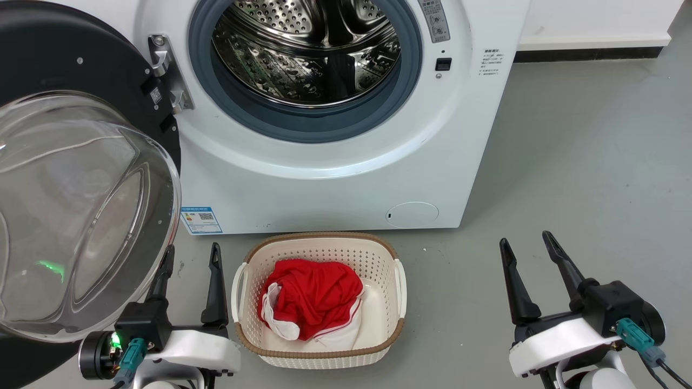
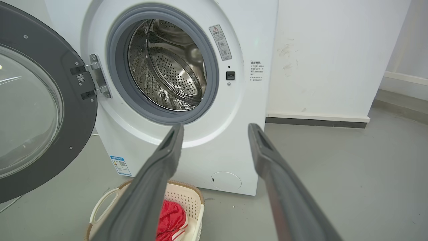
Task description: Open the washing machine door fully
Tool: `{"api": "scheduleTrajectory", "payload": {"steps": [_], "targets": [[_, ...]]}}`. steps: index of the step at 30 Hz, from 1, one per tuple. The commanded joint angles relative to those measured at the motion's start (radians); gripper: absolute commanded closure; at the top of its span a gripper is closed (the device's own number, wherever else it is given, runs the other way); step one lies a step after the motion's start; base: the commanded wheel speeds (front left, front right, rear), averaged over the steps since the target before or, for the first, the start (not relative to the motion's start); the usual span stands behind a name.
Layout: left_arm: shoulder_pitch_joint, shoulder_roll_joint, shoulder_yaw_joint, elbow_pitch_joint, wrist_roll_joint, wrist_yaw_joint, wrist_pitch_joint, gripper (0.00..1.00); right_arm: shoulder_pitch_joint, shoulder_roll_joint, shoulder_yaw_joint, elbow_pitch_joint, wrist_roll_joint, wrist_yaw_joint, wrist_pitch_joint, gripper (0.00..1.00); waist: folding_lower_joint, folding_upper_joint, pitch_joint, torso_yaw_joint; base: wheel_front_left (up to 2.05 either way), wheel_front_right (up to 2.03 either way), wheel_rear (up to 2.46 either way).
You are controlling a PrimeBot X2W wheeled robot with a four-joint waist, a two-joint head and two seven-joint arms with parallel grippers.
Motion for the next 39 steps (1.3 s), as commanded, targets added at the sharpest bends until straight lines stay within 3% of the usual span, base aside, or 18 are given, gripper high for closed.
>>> {"api": "scheduleTrajectory", "payload": {"steps": [1, 15, 16, 19, 39], "targets": [[0.006, 0.000, 0.004, -0.004, 0.006, 0.002, -0.002, 0.00, 0.012, 0.002, 0.001, -0.003, 0.002, -0.001, 0.003, 0.00, 0.0000, 0.0000, 0.000, 0.000, 0.00, 0.00, 0.00], [0.005, -0.008, 0.010, -0.006, 0.011, -0.005, -0.002, 0.00, 0.001, 0.002, 0.002, 0.005, 0.007, -0.001, 0.003, 0.00, 0.0000, 0.0000, 0.004, 0.000, 0.00, 0.00, 0.00], [0.000, -0.005, 0.008, -0.002, 0.007, -0.002, 0.000, 1.00, 0.003, 0.000, 0.001, 0.005, 0.003, 0.000, 0.000, 1.00, 0.0000, 0.0000, 0.004, 0.000, 0.00, 0.00, 0.00], [0.000, -0.006, 0.013, 0.022, -0.013, -0.004, 0.010, 1.00, 0.016, 0.000, 0.005, 0.017, 0.022, 0.000, -0.001, 1.00, 0.0000, 0.0000, 0.004, 0.000, 0.00, 0.00, 0.00], [-0.015, -0.014, 0.042, 0.042, -0.394, -0.042, 0.104, 1.00, -0.007, -0.024, -0.019, 0.047, 0.442, 0.000, 0.061, 1.00, 0.0000, 0.0000, -0.002, 0.005, 0.00, 0.00, 0.00]]}}
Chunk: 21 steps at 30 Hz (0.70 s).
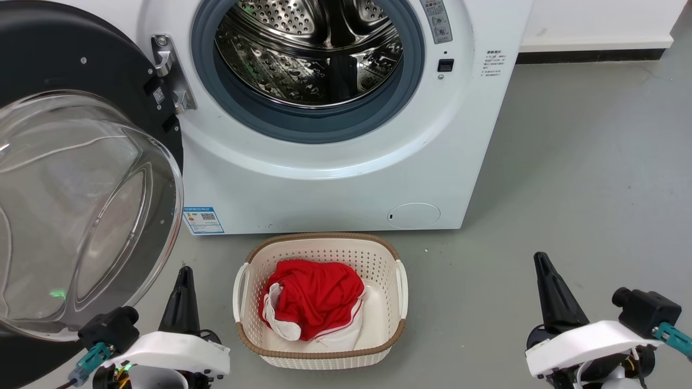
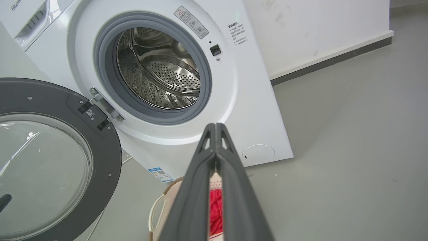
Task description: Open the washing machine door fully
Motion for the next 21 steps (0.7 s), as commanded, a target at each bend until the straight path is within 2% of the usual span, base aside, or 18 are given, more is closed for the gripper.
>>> {"api": "scheduleTrajectory", "payload": {"steps": [1, 21], "targets": [[-0.027, -0.001, 0.009, -0.011, -0.050, -0.008, 0.010, 1.00, -0.025, -0.009, -0.006, -0.008, 0.057, 0.000, 0.009, 1.00, 0.0001, 0.0000, -0.001, 0.001, 0.00, 0.00, 0.00], [-0.043, -0.007, 0.033, 0.008, -0.347, -0.038, 0.084, 1.00, -0.039, -0.019, -0.033, 0.012, 0.371, 0.000, 0.064, 1.00, 0.0001, 0.0000, -0.007, 0.006, 0.00, 0.00, 0.00]]}}
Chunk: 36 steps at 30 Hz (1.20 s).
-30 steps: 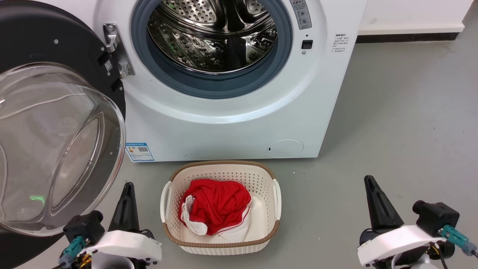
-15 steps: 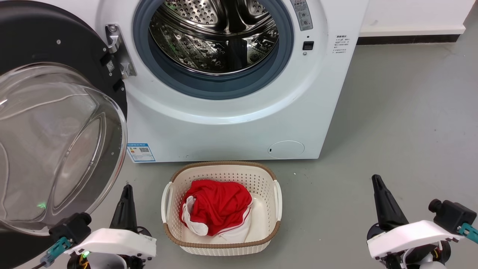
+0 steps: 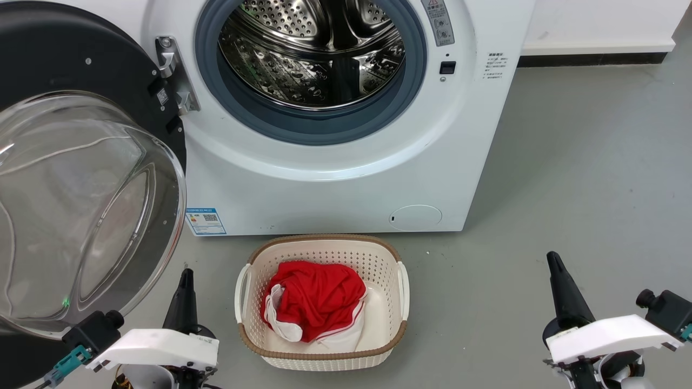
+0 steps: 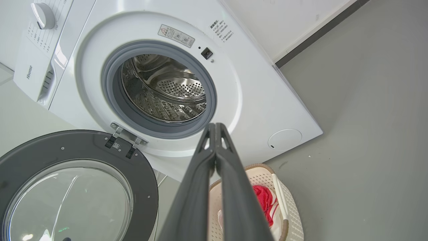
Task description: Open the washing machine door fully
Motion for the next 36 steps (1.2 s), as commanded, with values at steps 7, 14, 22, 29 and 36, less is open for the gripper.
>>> {"api": "scheduleTrajectory", "payload": {"steps": [7, 14, 22, 29, 36], "targets": [[-0.032, 0.000, 0.015, -0.001, -0.119, -0.015, 0.031, 1.00, -0.030, -0.009, -0.016, -0.002, 0.126, 0.000, 0.023, 1.00, 0.0000, -0.0001, -0.002, 0.002, 0.00, 0.00, 0.00], [-0.036, -0.001, 0.020, 0.003, -0.191, -0.022, 0.049, 1.00, -0.033, -0.009, -0.024, 0.004, 0.201, 0.000, 0.038, 1.00, 0.0000, -0.0001, -0.004, 0.004, 0.00, 0.00, 0.00], [-0.041, -0.003, 0.028, 0.009, -0.282, -0.032, 0.072, 1.00, -0.039, -0.010, -0.036, 0.011, 0.295, 0.000, 0.057, 1.00, 0.0000, -0.0001, -0.007, 0.006, 0.00, 0.00, 0.00], [-0.045, -0.005, 0.035, 0.015, -0.356, -0.040, 0.091, 1.00, -0.042, -0.010, -0.046, 0.016, 0.370, 0.000, 0.073, 1.00, 0.0000, -0.0001, -0.009, 0.007, 0.00, 0.00, 0.00], [-0.046, -0.006, 0.041, 0.020, -0.425, -0.046, 0.109, 1.00, -0.044, -0.009, -0.055, 0.021, 0.440, 0.000, 0.089, 1.00, 0.0000, -0.0001, -0.011, 0.009, 0.00, 0.00, 0.00]]}}
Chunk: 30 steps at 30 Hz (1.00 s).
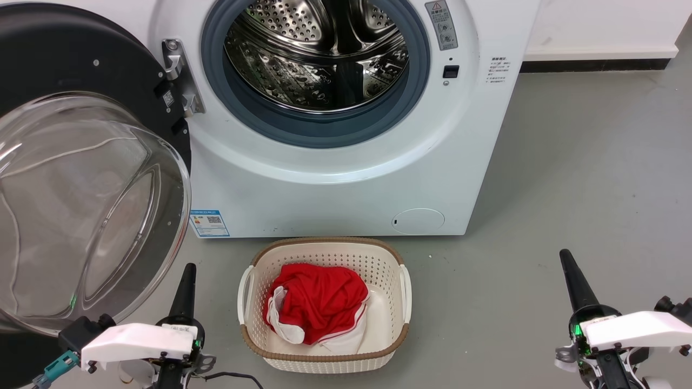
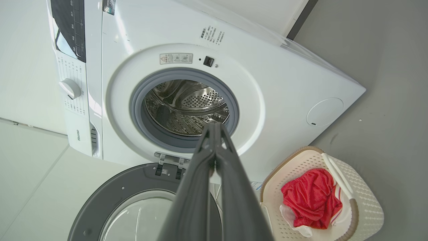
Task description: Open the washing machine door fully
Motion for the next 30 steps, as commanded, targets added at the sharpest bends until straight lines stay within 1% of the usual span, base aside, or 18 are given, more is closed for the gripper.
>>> {"api": "scheduleTrajectory", "payload": {"steps": [1, 30], "targets": [[-0.017, 0.001, 0.007, -0.003, -0.025, -0.009, 0.008, 1.00, -0.021, -0.004, -0.005, -0.003, 0.028, 0.000, 0.006, 1.00, 0.0000, 0.0000, 0.000, 0.000, 0.00, 0.00, 0.00], [-0.030, -0.005, 0.027, 0.015, -0.271, -0.033, 0.071, 1.00, -0.033, 0.002, -0.044, 0.018, 0.276, 0.000, 0.063, 1.00, 0.0000, 0.0000, -0.009, 0.008, 0.00, 0.00, 0.00]]}}
